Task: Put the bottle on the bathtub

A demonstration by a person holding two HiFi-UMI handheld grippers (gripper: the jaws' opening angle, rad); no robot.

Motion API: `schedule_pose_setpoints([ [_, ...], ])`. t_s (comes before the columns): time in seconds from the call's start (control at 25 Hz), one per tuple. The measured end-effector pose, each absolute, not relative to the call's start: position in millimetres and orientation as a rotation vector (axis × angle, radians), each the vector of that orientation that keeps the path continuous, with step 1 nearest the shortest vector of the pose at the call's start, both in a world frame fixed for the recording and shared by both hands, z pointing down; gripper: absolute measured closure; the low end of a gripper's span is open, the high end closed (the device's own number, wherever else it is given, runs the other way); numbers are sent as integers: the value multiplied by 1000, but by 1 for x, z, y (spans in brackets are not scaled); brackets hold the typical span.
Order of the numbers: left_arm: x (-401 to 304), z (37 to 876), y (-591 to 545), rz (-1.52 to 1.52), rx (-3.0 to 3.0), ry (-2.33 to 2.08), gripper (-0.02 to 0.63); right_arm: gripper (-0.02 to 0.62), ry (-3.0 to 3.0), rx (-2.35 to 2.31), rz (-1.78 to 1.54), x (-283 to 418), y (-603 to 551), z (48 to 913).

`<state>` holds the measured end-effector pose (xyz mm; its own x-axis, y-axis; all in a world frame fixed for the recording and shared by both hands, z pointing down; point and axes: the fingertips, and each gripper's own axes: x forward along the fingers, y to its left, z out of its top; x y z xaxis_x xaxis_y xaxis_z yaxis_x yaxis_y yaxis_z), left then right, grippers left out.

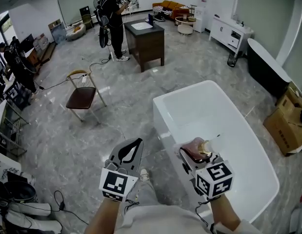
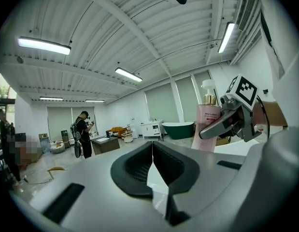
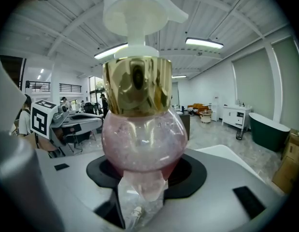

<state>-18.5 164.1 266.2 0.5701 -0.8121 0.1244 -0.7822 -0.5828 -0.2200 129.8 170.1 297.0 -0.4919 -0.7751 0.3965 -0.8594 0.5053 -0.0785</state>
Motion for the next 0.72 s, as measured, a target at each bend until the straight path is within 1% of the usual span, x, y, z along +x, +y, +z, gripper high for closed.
schedule_pose_setpoints([
  [0.72, -62, 335, -88, -466, -2869, 1207, 585, 347, -2196, 1490, 561, 86, -79, 369],
])
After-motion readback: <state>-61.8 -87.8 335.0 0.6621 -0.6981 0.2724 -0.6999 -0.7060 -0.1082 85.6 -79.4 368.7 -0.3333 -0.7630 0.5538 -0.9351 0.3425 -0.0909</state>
